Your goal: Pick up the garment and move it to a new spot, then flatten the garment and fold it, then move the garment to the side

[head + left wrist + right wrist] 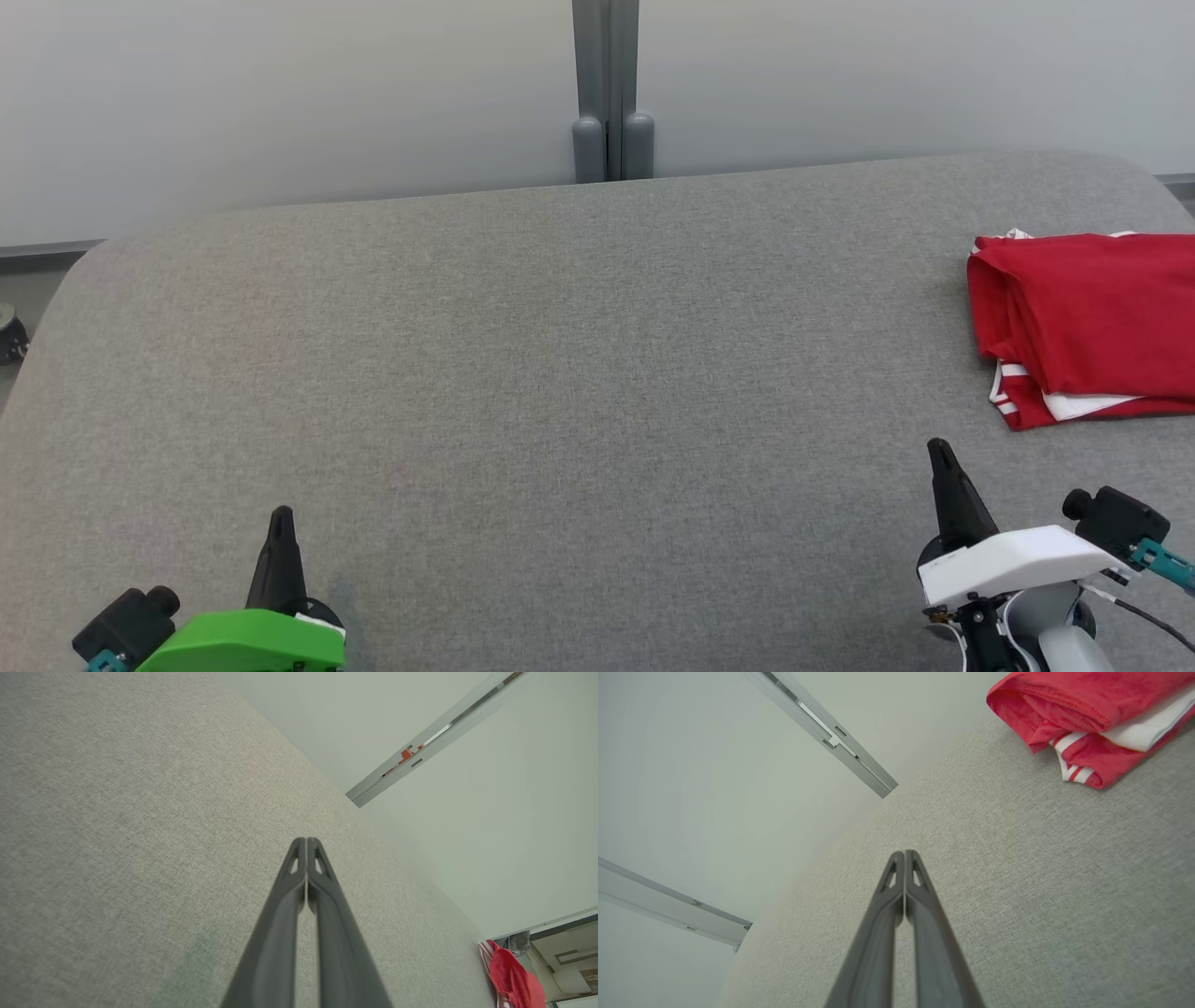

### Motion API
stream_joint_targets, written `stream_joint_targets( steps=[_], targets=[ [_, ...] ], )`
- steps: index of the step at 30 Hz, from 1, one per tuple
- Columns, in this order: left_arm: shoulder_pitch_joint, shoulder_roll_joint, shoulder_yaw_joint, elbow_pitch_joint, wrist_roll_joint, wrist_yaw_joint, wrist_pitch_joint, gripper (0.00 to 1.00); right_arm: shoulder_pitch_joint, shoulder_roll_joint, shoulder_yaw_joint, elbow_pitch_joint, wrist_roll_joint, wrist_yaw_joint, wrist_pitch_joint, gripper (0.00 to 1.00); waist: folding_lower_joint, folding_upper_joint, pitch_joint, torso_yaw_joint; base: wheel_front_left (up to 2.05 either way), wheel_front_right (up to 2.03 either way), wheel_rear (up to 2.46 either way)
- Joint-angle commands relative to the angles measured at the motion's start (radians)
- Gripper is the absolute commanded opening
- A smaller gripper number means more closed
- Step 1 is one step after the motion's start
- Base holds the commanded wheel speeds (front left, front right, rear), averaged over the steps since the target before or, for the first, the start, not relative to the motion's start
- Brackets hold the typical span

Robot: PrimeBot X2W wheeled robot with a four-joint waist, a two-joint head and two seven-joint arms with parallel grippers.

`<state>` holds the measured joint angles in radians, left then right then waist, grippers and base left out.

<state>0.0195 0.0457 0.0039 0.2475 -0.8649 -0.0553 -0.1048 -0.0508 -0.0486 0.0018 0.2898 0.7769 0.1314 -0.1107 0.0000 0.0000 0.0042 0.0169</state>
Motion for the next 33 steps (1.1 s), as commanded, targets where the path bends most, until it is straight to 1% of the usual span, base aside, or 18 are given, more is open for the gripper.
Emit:
stream_joint_targets(
  steps=[1,20,33],
  targets=[
    [-0.033,0.003,0.01,-0.012,-0.031,-0.01,0.007,0.0,-0.029,-0.006,-0.007,-0.017,0.037,0.0,0.009,0.0,0.0,0.0,0.0,0.0,0.0,0.0,0.0],
    [-0.064,0.004,0.04,-0.01,-0.238,-0.029,0.068,0.0,-0.039,-0.007,-0.037,-0.027,0.269,-0.001,0.069,0.0,0.0,0.0,0.0,-0.004,0.0,0.0,0.0],
    [-0.082,0.005,0.056,-0.009,-0.359,-0.041,0.105,0.0,-0.045,-0.008,-0.054,-0.032,0.405,-0.001,0.105,0.0,0.0,0.0,0.0,-0.006,0.0,0.0,0.0]
  ],
)
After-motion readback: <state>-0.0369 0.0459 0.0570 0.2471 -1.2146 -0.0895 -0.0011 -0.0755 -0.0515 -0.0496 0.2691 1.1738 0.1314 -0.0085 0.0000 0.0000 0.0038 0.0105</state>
